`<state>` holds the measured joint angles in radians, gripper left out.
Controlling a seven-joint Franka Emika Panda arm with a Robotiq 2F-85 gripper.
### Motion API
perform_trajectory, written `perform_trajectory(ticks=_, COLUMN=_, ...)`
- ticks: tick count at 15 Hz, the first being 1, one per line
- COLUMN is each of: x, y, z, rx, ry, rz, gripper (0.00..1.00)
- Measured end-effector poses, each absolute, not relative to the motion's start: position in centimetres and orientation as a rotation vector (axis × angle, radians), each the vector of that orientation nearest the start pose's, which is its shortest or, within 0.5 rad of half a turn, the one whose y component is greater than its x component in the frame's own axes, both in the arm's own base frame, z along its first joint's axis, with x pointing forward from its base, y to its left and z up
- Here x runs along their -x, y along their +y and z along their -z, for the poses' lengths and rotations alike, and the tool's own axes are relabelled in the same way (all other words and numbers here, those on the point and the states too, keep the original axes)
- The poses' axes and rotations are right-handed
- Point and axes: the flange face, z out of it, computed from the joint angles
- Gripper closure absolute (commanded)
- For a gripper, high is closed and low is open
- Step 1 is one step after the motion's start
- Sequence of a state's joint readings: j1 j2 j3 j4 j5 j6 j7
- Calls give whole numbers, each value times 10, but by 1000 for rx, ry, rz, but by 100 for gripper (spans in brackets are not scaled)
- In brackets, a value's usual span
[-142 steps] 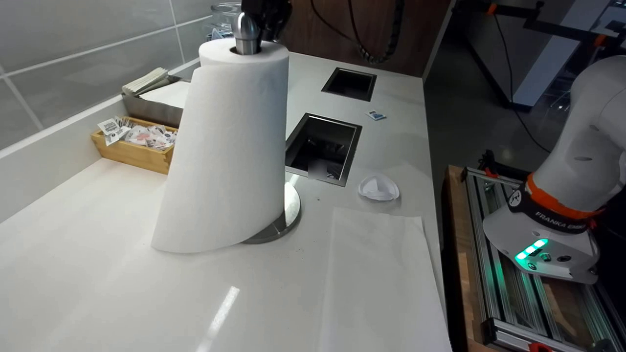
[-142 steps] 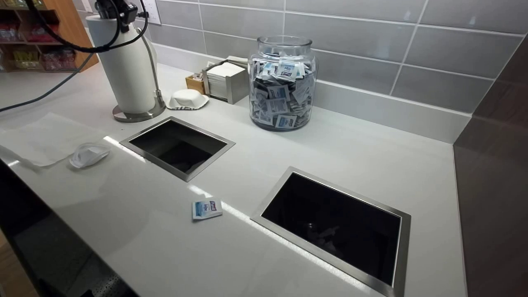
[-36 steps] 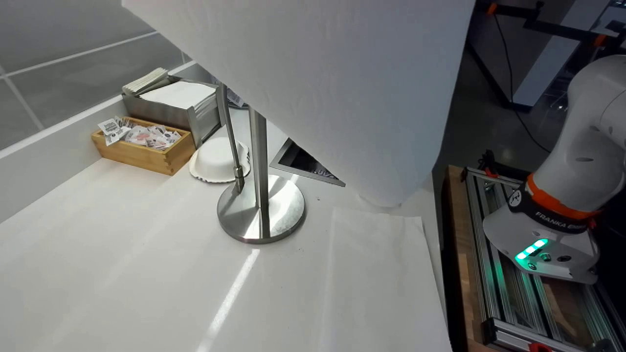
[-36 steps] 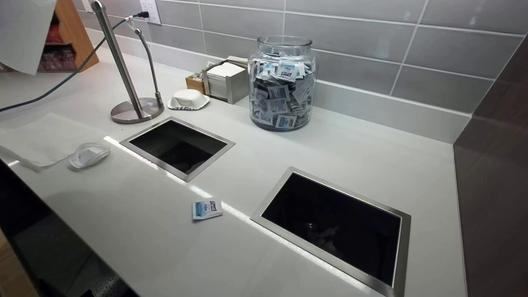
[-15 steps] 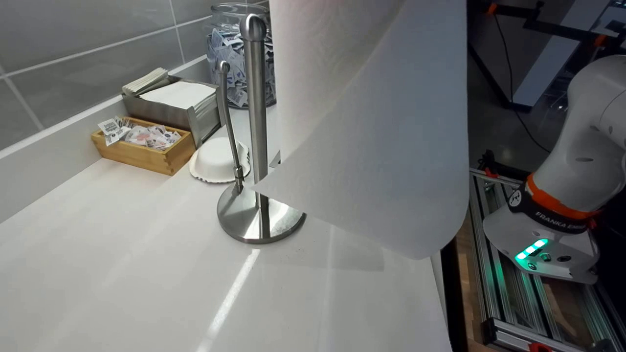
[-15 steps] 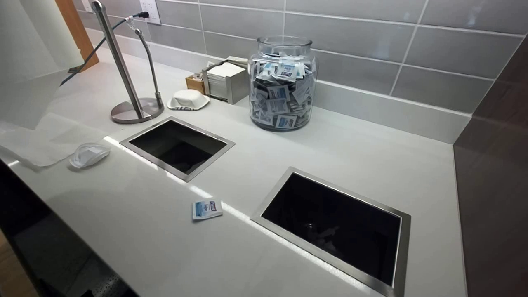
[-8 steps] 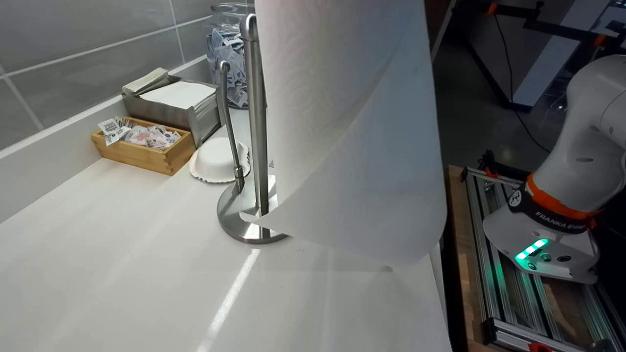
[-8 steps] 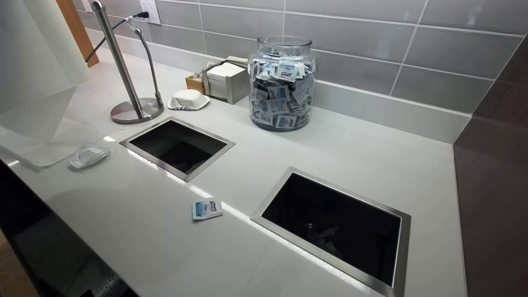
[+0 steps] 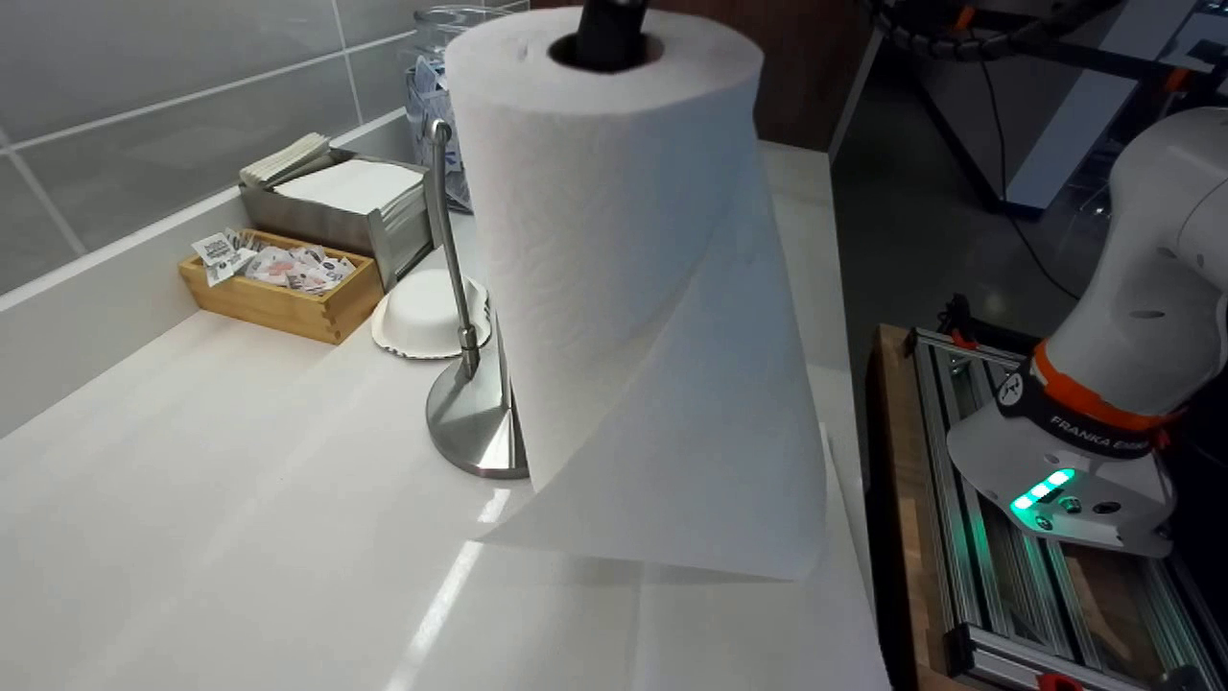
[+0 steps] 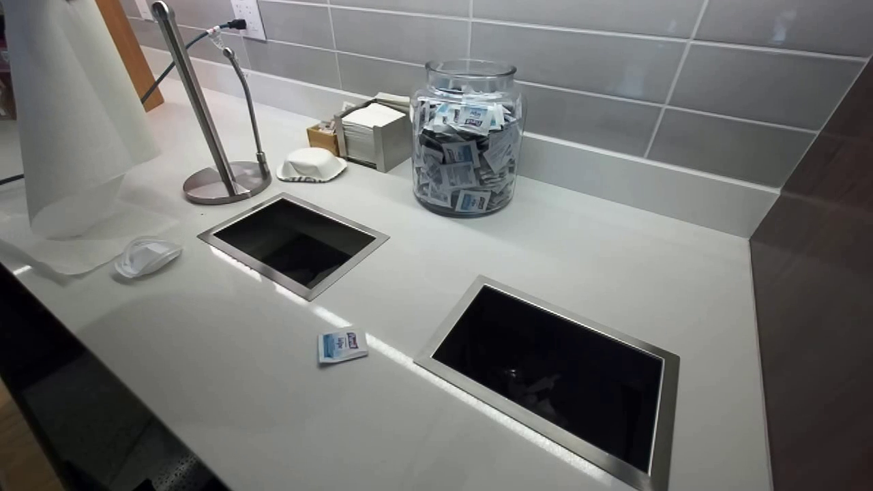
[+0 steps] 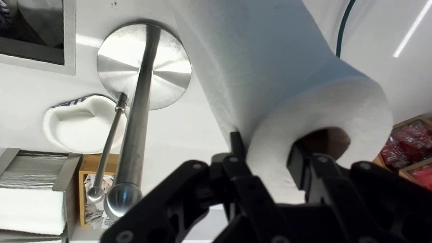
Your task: Remove the paper towel from the stand and put it on the cupboard
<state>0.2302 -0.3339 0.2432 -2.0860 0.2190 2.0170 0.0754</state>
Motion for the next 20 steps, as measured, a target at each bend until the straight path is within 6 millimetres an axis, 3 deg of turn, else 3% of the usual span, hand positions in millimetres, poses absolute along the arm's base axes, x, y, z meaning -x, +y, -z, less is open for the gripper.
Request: perform_trajectory(ticks=20, x=-433, y=259, z=-518, rx=2881, ry=-658, rz=197, gripper=89)
